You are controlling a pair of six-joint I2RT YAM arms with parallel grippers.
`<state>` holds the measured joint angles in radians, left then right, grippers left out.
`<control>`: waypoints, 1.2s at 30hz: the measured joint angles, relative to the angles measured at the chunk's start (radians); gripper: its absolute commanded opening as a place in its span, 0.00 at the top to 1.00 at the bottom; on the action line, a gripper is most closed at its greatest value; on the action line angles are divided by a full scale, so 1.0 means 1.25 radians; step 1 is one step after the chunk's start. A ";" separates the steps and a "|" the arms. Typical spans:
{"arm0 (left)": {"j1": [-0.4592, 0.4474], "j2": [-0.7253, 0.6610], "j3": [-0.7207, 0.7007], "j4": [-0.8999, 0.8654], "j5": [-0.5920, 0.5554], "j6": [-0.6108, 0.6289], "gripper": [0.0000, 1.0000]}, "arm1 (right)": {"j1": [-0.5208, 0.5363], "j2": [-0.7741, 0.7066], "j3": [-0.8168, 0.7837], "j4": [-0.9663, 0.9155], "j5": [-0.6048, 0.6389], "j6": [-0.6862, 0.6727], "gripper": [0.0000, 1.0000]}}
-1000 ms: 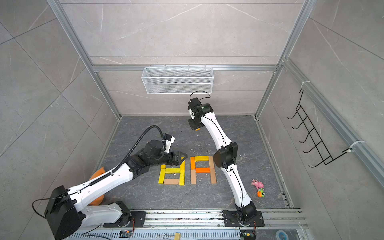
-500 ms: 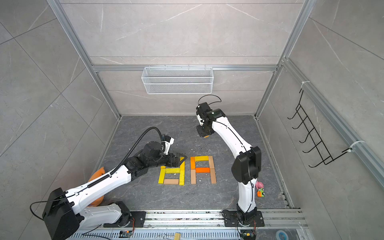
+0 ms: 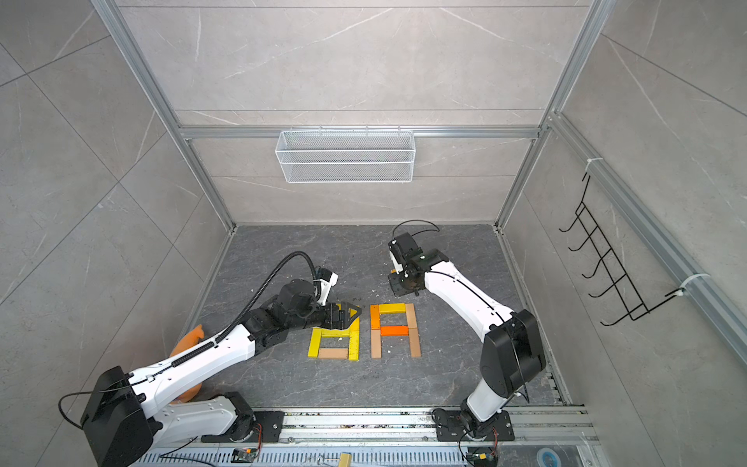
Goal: Assemble the number 8 with building blocks
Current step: Place the building block at the center of the board.
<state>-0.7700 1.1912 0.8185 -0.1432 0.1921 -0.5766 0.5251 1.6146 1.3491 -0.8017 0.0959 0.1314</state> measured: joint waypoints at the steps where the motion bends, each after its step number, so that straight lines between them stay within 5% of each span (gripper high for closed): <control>1: 0.000 -0.003 0.000 -0.001 -0.001 0.000 0.03 | 0.008 -0.014 -0.027 0.010 -0.002 0.008 0.76; 9: 0.000 -0.034 -0.010 -0.011 -0.013 -0.001 0.03 | 0.111 -0.174 -0.258 0.078 -0.004 0.074 0.76; 18: -0.001 -0.074 -0.041 -0.049 -0.026 0.001 0.02 | 0.325 -0.321 -0.458 0.096 0.043 0.214 0.77; 26: -0.001 -0.105 -0.061 -0.062 -0.026 0.001 0.02 | 0.520 -0.310 -0.500 0.095 0.093 0.335 0.76; 36: -0.001 -0.114 -0.074 -0.066 -0.026 0.001 0.02 | 0.590 -0.249 -0.532 0.109 0.091 0.439 0.73</control>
<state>-0.7708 1.0492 0.7261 -0.2256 0.1596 -0.5755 1.2625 1.3029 0.6842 -0.6659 0.2100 0.6800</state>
